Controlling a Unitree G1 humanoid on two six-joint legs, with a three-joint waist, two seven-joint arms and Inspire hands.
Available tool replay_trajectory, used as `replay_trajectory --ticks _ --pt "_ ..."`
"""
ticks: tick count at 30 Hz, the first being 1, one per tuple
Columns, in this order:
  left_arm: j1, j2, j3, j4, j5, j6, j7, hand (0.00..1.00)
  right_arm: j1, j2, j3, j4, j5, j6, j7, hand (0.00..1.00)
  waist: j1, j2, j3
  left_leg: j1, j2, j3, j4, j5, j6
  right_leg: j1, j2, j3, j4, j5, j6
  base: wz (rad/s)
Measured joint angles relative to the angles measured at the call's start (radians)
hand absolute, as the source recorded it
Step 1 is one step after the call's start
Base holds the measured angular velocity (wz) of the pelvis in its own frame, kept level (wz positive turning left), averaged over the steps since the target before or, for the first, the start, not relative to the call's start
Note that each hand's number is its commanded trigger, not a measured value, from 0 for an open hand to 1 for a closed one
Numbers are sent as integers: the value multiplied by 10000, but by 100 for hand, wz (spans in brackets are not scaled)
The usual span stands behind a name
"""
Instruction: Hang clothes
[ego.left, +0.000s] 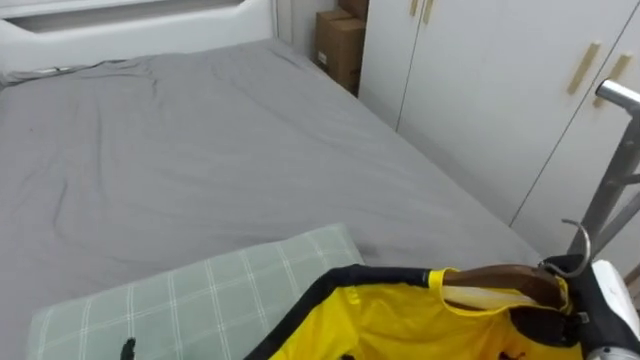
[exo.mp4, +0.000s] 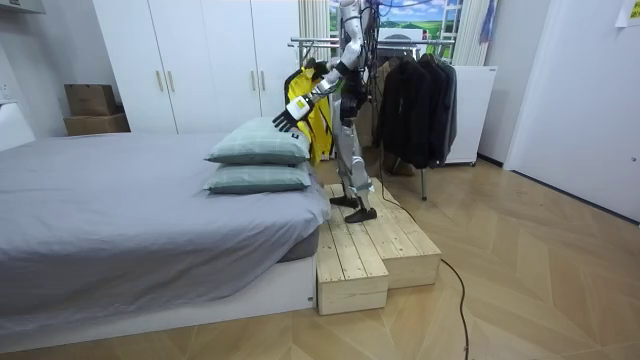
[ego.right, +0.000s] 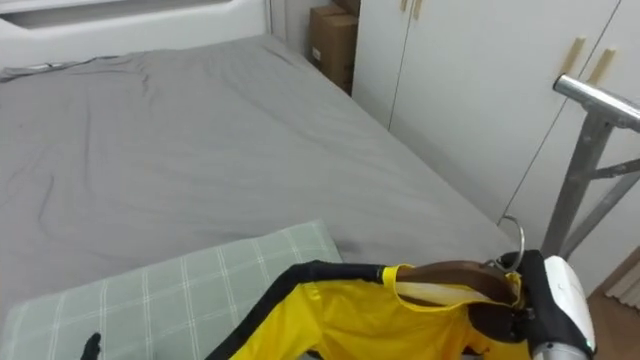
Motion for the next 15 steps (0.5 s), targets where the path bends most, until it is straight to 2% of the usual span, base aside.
replay_trajectory --ticks 2,3,5,8,10,11,12,14,15 --pt "111 3 109 445 -215 -65 -278 0 70 10 -118 -26 -97 1 -3 100 -21 -26 8 57 70 61 63 -34 -58 21 44 -61 -4 -27 -40 -7" --pt "166 7 267 875 -431 -278 -471 0 189 55 -149 -213 -354 19 -1 100 45 -46 -30 67 95 83 71 -57 -97 17 46 -229 16 -80 -99 -14" --pt "174 23 534 1354 -744 -552 -739 0 454 63 -167 -790 -400 25 94 100 114 -41 -58 143 129 219 76 -96 -164 -4 123 -137 61 -140 -163 -26" --pt "161 170 791 2007 -1035 -859 -986 0 454 63 -183 -1339 -372 17 228 100 130 -120 -85 178 163 365 337 -144 -245 -39 228 157 231 -265 -283 -32" --pt "159 297 906 2475 -1329 -1000 -1080 0 445 70 -180 -1358 -371 16 323 100 198 -194 -114 219 320 381 784 -215 -338 -3 366 438 249 -313 -364 -35" --pt "159 302 963 2613 -1414 -1018 -1101 0 446 72 -175 -1359 -371 17 338 100 217 -268 -79 241 344 382 818 -215 -338 23 412 572 253 -324 -389 -45" --pt "154 333 1129 2925 -1471 -1031 -1197 0 442 111 -175 -1361 -399 26 354 100 238 -217 -134 242 413 406 954 -255 -387 26 520 733 300 -353 -456 -49" --pt "163 440 1435 3279 -1647 -1029 -1337 0 441 185 -175 -1511 -425 236 473 100 230 -156 -134 263 590 474 1227 -427 -540 -41 736 959 544 -516 -569 -51" --pt "163 610 1498 3469 -1652 -1028 -1347 0 448 283 -171 -1633 -424 443 575 100 208 -181 -127 255 730 550 1463 -540 -614 -132 884 1172 730 -614 -661 -53"
